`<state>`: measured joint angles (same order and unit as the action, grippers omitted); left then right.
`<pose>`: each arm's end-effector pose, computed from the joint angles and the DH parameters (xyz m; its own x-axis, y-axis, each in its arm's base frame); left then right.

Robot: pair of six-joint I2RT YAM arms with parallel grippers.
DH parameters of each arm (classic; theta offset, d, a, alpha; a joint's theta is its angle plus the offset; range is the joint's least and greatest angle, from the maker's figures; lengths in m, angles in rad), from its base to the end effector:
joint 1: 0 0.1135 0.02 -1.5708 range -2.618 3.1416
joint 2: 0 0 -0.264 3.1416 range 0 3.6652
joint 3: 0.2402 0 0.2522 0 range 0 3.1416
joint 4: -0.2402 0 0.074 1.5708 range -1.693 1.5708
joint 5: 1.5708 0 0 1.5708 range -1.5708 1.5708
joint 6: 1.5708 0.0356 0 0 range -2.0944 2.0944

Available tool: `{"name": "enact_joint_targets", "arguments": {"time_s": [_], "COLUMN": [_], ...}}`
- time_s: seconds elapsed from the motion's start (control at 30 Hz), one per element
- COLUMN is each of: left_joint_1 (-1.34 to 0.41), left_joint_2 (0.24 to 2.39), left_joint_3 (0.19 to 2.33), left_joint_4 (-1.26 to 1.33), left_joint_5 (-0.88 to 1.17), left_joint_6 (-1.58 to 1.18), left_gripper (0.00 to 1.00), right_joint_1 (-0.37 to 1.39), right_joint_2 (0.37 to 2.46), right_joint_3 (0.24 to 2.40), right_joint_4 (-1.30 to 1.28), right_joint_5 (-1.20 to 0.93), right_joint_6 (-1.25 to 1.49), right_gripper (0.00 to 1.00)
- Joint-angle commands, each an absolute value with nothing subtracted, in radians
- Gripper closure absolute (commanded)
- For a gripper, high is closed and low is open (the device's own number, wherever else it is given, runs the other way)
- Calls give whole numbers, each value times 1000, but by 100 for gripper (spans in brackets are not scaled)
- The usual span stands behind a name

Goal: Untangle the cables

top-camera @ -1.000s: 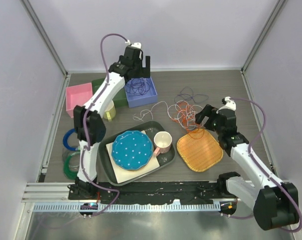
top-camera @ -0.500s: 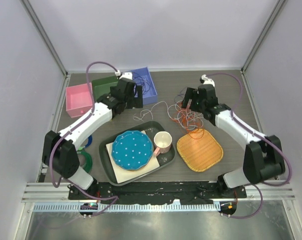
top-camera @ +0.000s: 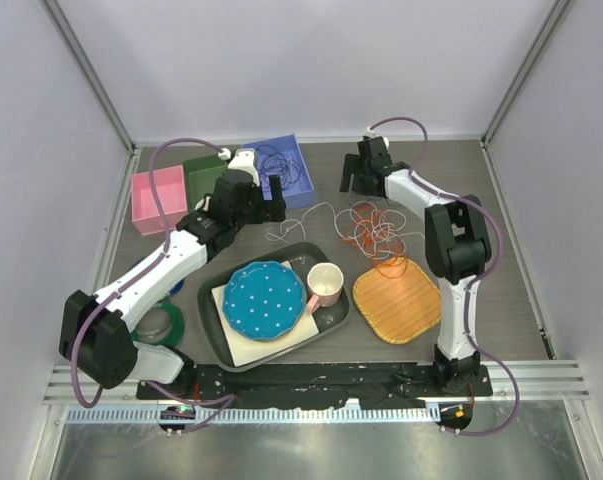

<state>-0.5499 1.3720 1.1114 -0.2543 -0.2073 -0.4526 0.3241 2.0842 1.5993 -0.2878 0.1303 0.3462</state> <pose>0.2722 -0.1582 0.3136 -0.5344 -0.1743 -0.8270 0.1390 0.9470 -0.2895 0.4495 0.1461 0.2061 -0.6997 0.1199 -0.7043 0.0105 0.9874 0.1576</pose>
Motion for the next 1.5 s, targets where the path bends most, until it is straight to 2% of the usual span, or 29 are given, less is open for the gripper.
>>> {"name": "enact_joint_targets", "arguments": {"time_s": [0.0,0.07,0.13,0.2,0.23,0.27,0.3,0.53,0.67,0.83,0.93,1.17,1.3,1.47], "left_joint_1": [-551,-552,-554,-552,-552,-552,-552,-552,-552,-552,-552,-555,-555,-557], "left_joint_2": [1367,1368,1367,1362,1361,1355,1351,1336,1338,1356,1374,1391,1416,1439], "left_joint_3": [1123,1123,1123,1123,1124,1126,1130,1124,1111,1127,1184,1262,1318,1325], "left_joint_4": [-179,-183,-179,-181,-187,-189,-198,-212,-181,-78,-63,107,150,236], "left_joint_5": [-206,-204,-199,-199,-198,-198,-196,-74,39,113,237,506,656,719], "left_joint_6": [-446,-448,-454,-463,-465,-466,-471,-477,-476,-462,-449,-431,-509,-557], "left_gripper": [0,0,0,0,0,0,0,0,0,0,0,0,0,0], "right_joint_1": [341,344,347,345,345,345,347,351,351,351,351,353,357,367], "right_joint_2": [2137,2173,2192,2204,2200,2177,2158,1858,1682,1452,1404,1356,1293,1269], "right_joint_3": [1697,1726,1752,1772,1784,1789,1790,1700,1677,1547,1575,1695,1631,1525], "right_joint_4": [-347,-345,-342,-338,-333,-330,-319,-221,-173,99,114,-175,-195,-146], "right_joint_5": [198,207,228,244,255,262,267,270,197,115,86,-175,-277,-365], "right_joint_6": [350,354,365,370,370,368,362,290,235,206,227,357,411,527], "right_gripper": [18,24,35,68,80,96,99,99,99,99,99,99,99,99]}}
